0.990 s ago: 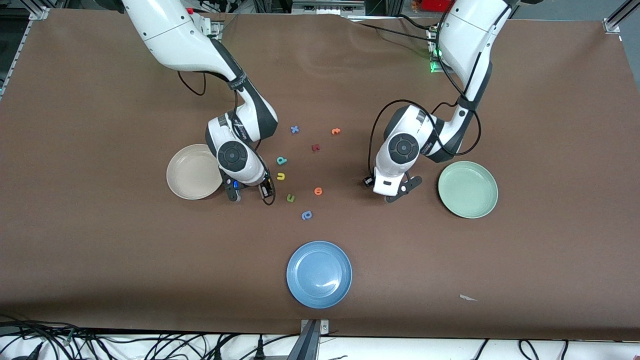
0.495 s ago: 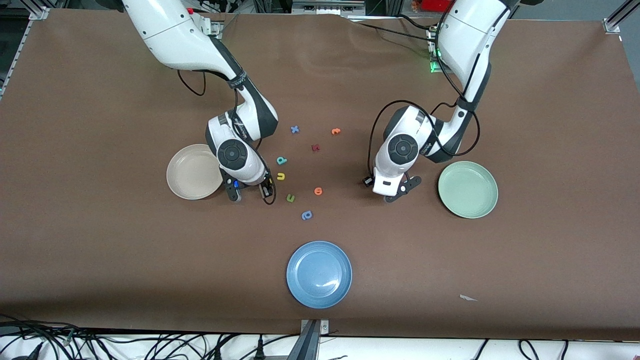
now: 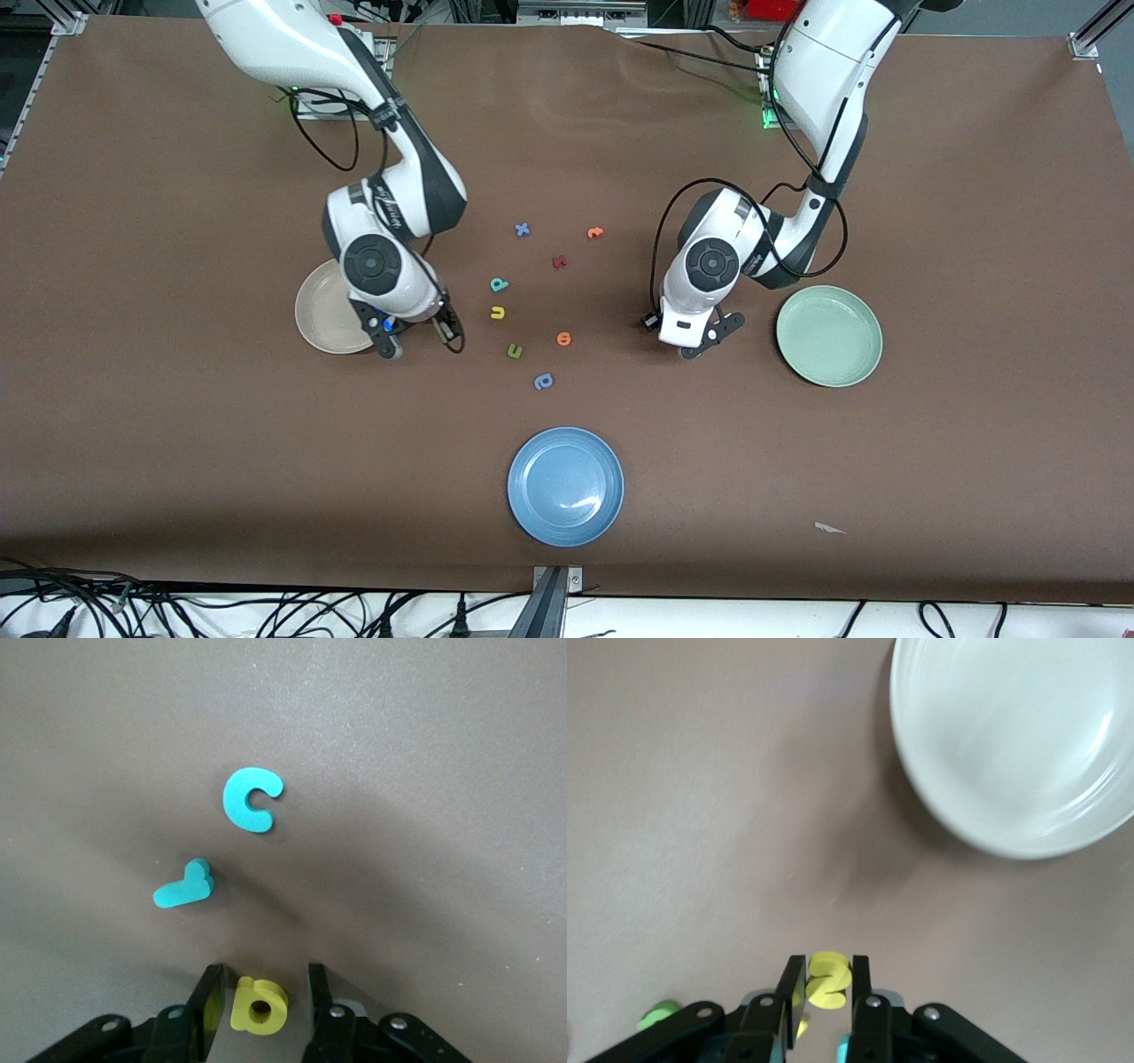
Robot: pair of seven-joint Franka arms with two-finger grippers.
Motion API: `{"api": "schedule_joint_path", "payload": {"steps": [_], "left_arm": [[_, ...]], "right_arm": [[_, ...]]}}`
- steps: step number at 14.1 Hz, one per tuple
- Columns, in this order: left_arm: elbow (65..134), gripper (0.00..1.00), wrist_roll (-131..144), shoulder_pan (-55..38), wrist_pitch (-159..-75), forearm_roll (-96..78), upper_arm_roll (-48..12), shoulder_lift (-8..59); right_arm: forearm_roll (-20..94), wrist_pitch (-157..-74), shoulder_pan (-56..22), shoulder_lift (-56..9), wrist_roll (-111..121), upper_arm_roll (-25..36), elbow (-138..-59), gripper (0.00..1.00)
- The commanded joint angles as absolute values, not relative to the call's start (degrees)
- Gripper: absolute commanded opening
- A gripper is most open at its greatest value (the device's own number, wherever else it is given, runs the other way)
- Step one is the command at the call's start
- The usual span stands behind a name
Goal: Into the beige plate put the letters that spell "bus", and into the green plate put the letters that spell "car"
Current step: 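Carry the yellow letter to the cream plate with the right gripper and release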
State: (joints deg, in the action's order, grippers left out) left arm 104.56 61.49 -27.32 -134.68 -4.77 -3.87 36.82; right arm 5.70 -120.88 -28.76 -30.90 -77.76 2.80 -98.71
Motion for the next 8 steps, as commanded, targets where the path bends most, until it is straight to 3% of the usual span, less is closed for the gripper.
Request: {"api": "schedule_joint_path", "payload": {"steps": [1, 3, 8], "left_arm": [[104.3, 0.46, 60.4, -27.7, -134.6, -7.3, -3.8, 37.2], [104.4, 0.45, 60.4, -27.7, -134.6, -7.4, -3.8, 37.2], [104.3, 0.23, 60.4, -27.8, -134.6, -7.4, -3.8, 37.2]], "right_arm": [[6.2, -120.3, -28.8, -28.5, -66.9, 6.4, -103.1, 0.26], [6.4, -120.4, -28.8, -28.0, -60.1, 9.4, -104.7, 0.26], [6.5, -120.7, -26.1, -28.2, -49.2, 11.3, -107.2, 0.26]]}}
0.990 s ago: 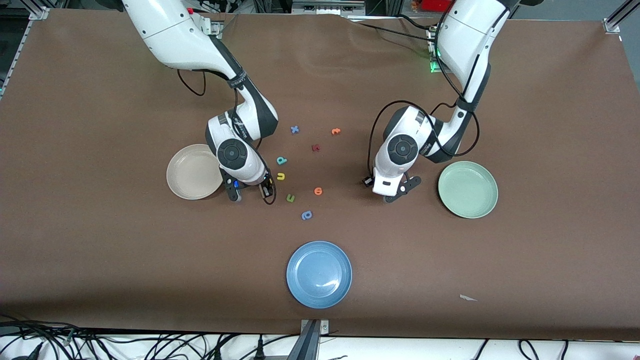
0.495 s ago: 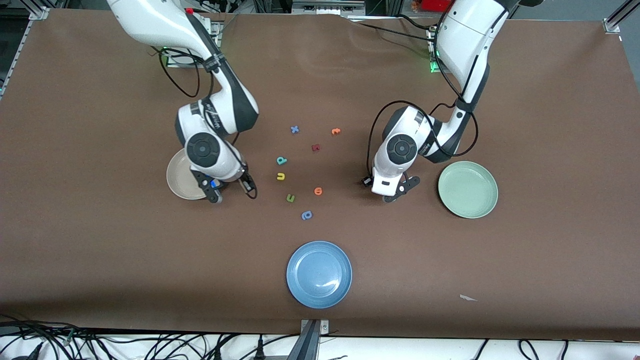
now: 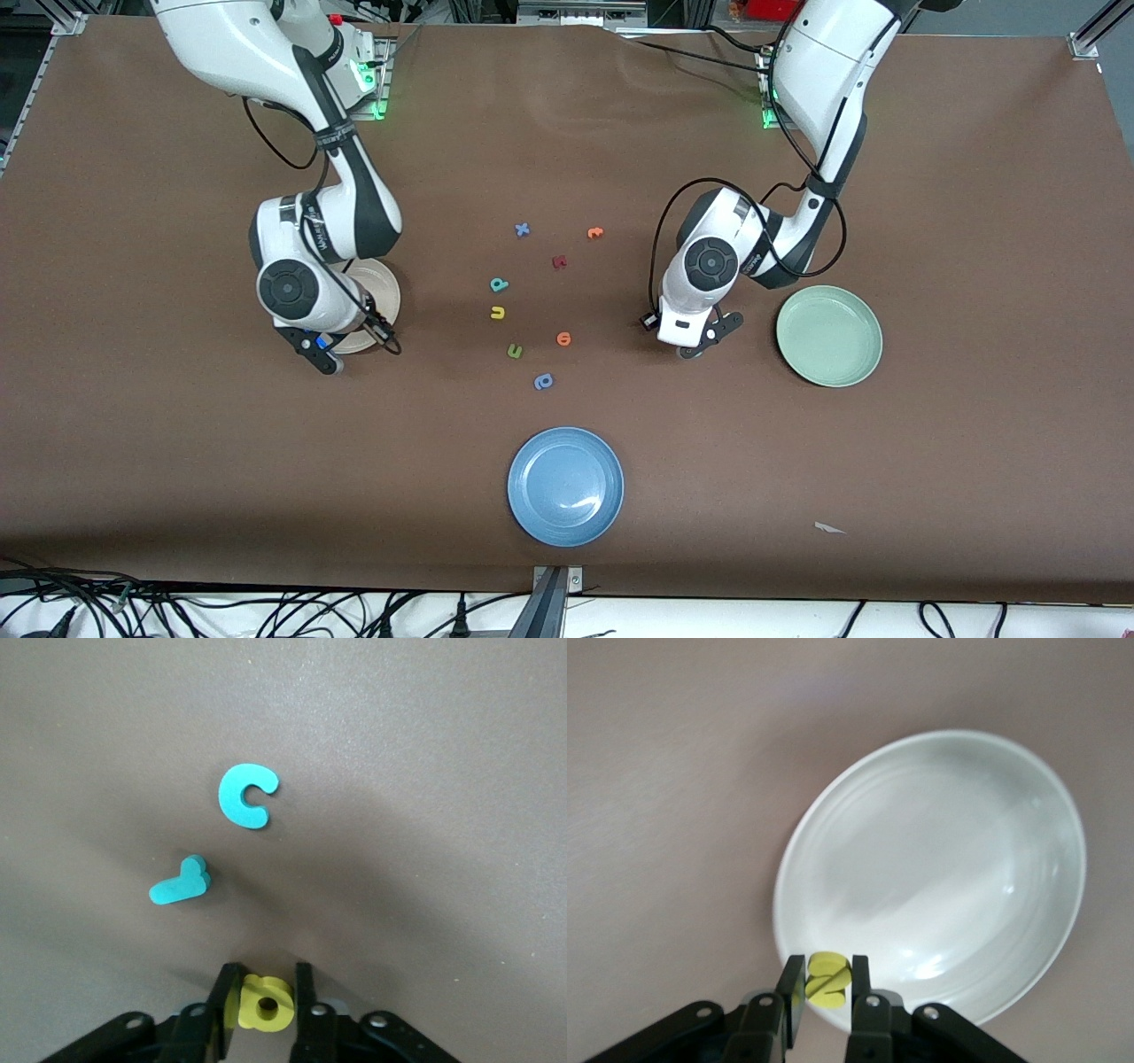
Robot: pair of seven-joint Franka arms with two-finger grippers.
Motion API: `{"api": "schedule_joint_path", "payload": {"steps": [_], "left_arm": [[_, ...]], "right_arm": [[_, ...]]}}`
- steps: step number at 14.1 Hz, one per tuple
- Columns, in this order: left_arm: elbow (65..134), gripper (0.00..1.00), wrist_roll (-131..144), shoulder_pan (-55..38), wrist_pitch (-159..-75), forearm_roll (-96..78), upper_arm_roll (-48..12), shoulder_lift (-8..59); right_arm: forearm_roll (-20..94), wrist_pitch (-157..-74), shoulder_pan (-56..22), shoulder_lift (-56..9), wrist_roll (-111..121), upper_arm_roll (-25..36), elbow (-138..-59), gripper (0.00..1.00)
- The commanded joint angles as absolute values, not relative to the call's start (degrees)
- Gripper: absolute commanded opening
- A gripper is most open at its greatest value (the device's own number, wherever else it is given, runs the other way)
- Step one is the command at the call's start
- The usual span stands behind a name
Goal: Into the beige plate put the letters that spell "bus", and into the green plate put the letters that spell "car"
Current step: 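Carry the yellow letter to the cream plate with the right gripper and release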
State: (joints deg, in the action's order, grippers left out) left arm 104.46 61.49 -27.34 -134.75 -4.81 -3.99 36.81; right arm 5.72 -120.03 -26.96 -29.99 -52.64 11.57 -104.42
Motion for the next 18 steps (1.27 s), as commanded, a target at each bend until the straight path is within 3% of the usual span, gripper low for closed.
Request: {"api": "schedule_joint_path", "payload": {"steps": [1, 10, 11, 12, 13, 14, 18], "left_arm": [[104.3, 0.21, 60.4, -27.8, -134.5, -7.4, -3.8, 37.3], [103.6, 0.16, 59.4, -27.0, -133.9, -7.3, -3.7, 36.6], [103.4, 0.16, 59.4, -26.8, -133.9, -7.3, -3.7, 36.3], [103.4, 0.16, 59.3, -26.5, -133.6, -7.3, -3.7, 35.3], [102.9, 0.14, 58.4, -25.2, -132.4, -7.2, -3.8, 34.5], [101.5, 0.13, 56.5, -24.6, -129.7, -7.4, -3.8, 34.4], [95.1, 0.13, 51.9, -20.6, -119.3, -7.4, -3.8, 34.3]], "right_arm": [[6.5, -120.7, -25.8, -28.2, -48.3, 11.5, -107.7, 0.26], [8.7, -120.8, -22.6, -29.6, -43.2, 11.4, -108.3, 0.28], [9.0, -120.9, -22.3, -29.8, -42.4, 11.4, -108.4, 0.35], [10.2, -120.9, -22.2, -29.9, -42.1, 11.5, -108.3, 0.73], [11.7, -120.7, -21.9, -29.9, -42.1, 11.4, -108.0, 0.96], [12.2, -120.2, -22.2, -29.7, -42.7, 11.3, -107.6, 1.0], [12.2, -119.9, -23.6, -29.4, -46.2, 7.1, -104.6, 1.0]]}}
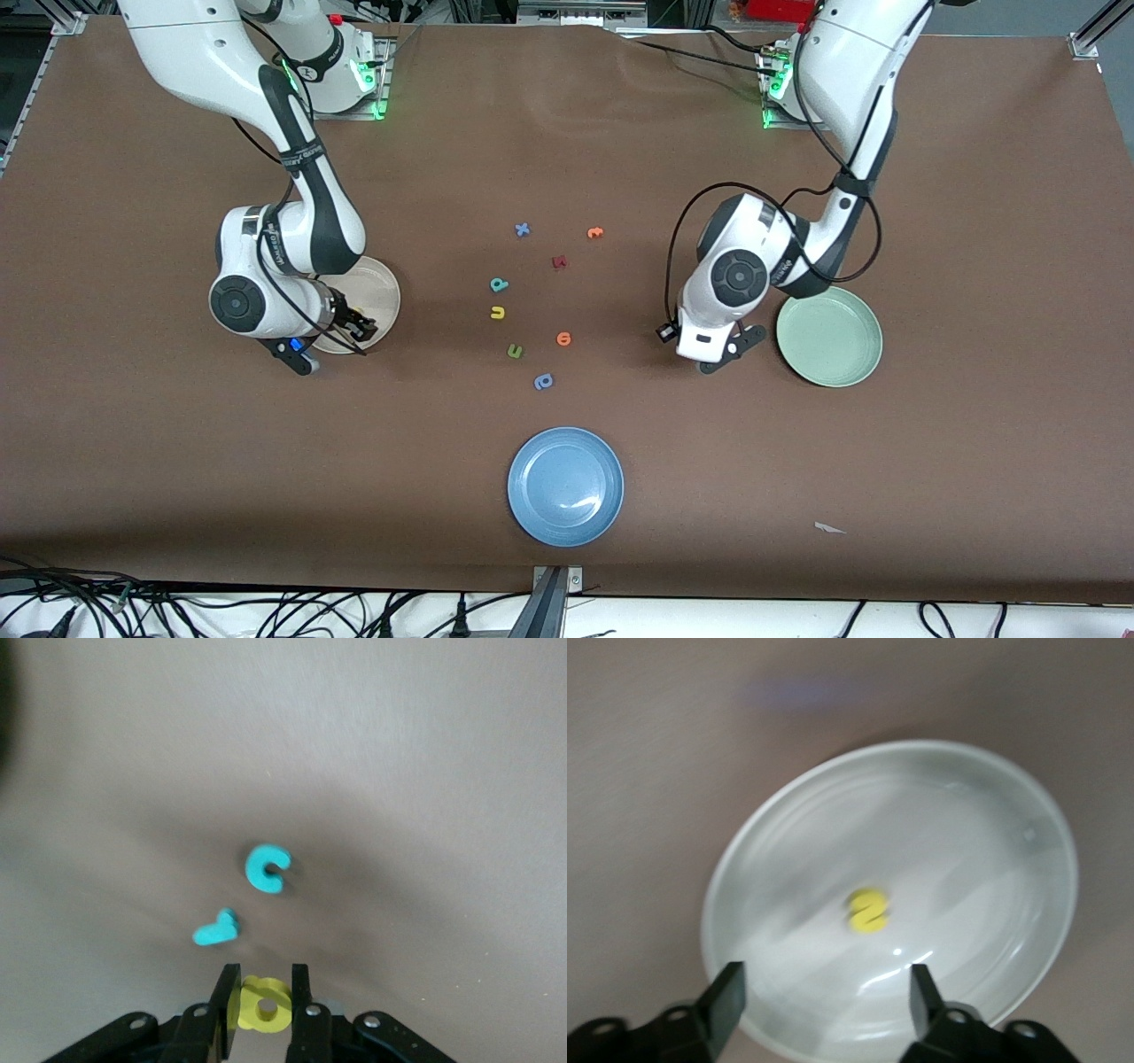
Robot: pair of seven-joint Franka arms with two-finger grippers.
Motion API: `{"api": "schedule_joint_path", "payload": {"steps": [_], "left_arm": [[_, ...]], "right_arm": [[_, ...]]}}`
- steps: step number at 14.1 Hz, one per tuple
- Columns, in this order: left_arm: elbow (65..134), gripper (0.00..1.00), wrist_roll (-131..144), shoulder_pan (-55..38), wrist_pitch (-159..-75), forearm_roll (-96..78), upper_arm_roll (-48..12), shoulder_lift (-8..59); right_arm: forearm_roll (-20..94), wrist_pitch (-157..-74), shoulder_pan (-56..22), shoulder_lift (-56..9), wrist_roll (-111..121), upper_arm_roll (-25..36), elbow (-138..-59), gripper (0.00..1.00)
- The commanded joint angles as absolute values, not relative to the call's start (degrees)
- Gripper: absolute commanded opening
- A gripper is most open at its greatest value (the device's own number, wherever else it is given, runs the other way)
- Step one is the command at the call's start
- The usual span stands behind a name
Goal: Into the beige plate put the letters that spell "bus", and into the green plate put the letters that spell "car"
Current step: 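Drop the yellow letter on the green plate with the left gripper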
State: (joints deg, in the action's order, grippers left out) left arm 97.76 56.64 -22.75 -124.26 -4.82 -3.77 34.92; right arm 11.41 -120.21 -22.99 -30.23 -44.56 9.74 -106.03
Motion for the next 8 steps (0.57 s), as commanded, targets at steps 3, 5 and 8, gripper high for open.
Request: {"api": "schedule_joint_path", "payload": {"steps": [3, 5, 8], "left_arm": [[93.5, 0.13, 44.9, -17.2, -112.8, -7.3, -3.7, 33.8], [93.5, 0.13, 40.1, -14.2, -111.0, -6.9, -3.6, 32.8], [93.5, 0.13, 30.8, -9.4, -107.5, -6.6, -3.3, 31.8]], "right_arm": [[11.7, -120.0, -24.1, -30.1, -46.6, -0.3, -100.0, 1.0], [12.0, -119.9, -25.6, -33.0, -46.9, -1.2, -95.7, 1.0], [11.9, -120.4, -27.3, -37.2, -45.9, -1.3, -90.6, 1.0]]}}
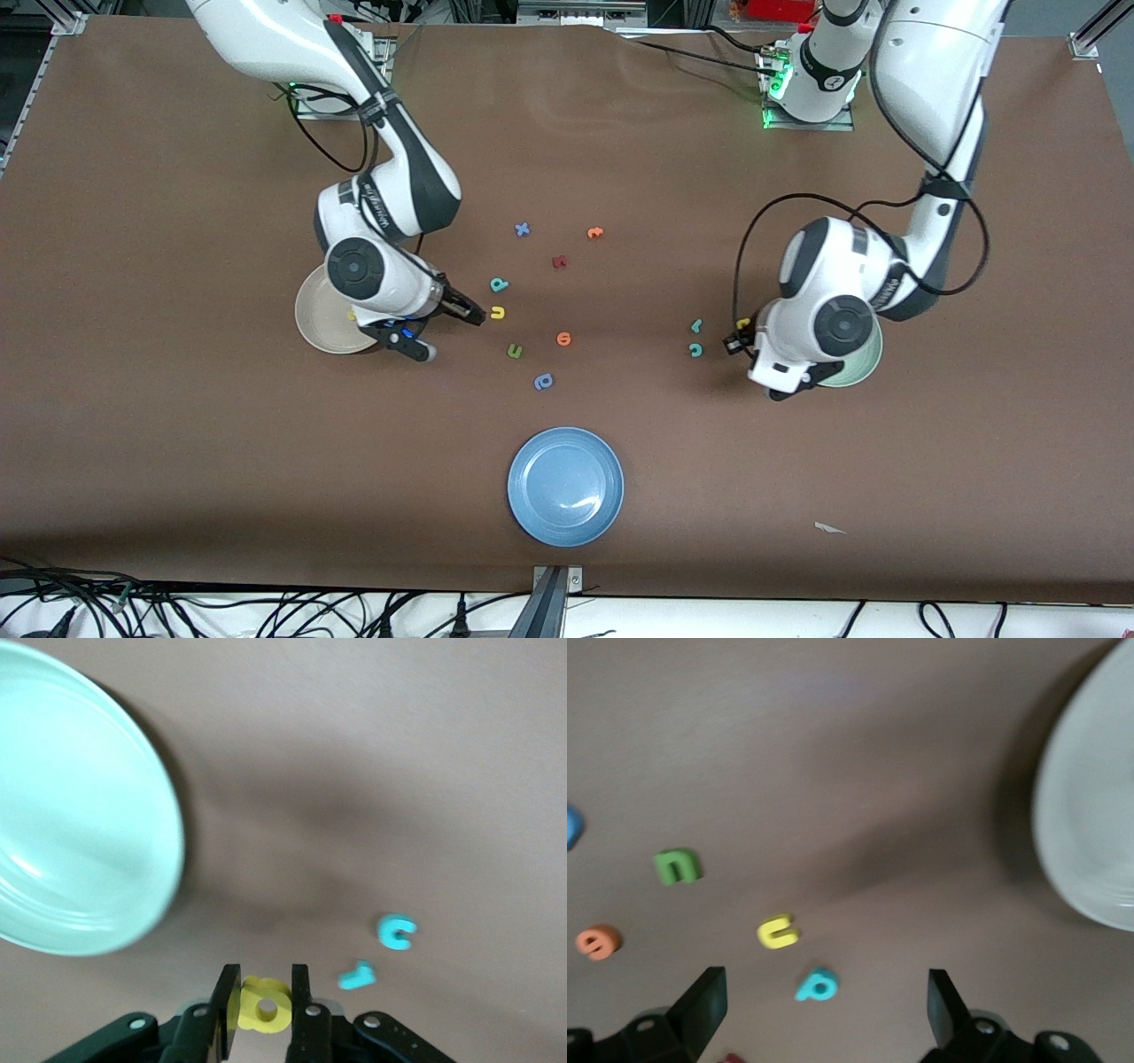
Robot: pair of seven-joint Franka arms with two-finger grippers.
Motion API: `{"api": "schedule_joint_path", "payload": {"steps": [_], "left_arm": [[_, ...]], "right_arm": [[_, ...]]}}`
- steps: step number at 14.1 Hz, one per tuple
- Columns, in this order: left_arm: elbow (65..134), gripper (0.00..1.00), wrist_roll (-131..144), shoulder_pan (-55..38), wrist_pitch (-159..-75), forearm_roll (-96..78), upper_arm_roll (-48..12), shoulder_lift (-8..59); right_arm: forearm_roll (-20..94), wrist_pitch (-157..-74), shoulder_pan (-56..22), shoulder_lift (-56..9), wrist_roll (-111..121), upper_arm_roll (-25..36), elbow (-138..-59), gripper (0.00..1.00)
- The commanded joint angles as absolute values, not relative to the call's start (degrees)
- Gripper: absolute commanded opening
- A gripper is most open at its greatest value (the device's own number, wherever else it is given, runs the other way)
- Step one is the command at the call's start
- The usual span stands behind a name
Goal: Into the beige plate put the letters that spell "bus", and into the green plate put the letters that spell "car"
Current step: 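Drop the yellow letter on the green plate with the left gripper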
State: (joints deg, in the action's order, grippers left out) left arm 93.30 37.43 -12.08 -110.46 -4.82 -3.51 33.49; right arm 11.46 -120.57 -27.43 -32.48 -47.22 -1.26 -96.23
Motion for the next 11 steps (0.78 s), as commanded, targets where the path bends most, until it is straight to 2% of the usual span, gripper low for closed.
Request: {"api": "schedule_joint_path", "payload": {"steps": [1, 4, 5, 7, 9, 11], "left_arm": [[93.8, 0.13, 28.1, -7.8, -107.2, -6.3, -3.3, 31.8], [94.0, 0.13, 22.0, -3.9, -107.2, -0.1, -3.3, 32.2], [94.4, 0.13, 19.8, -2.8, -107.3, 0.5, -3.3, 32.5], [94.7, 0.13, 17.1, -0.8, -107.3, 3.0, -3.3, 33.5], [94.7, 0.13, 17.0, -0.3, -107.5, 5.0, -3.3, 34.7], [94.7, 0.13, 17.0, 0.2, -108.0, 5.2, -3.3, 35.3]], "right_arm": [[11.8, -120.0, -28.2, -38.8, -45.9, -1.3, -88.3, 1.0], [10.9, -120.9, -28.9, -40.3, -44.0, -1.2, -87.8, 0.98], [9.7, -122.4, -29.8, -40.6, -43.1, -1.2, -87.8, 0.91], [4.4, -124.5, -31.4, -40.9, -43.2, -1.2, -88.4, 0.72], [4.2, -125.0, -31.9, -41.7, -43.6, -1.2, -88.4, 0.64], [4.0, -125.0, -32.2, -41.9, -43.5, -1.2, -88.6, 0.62]]}}
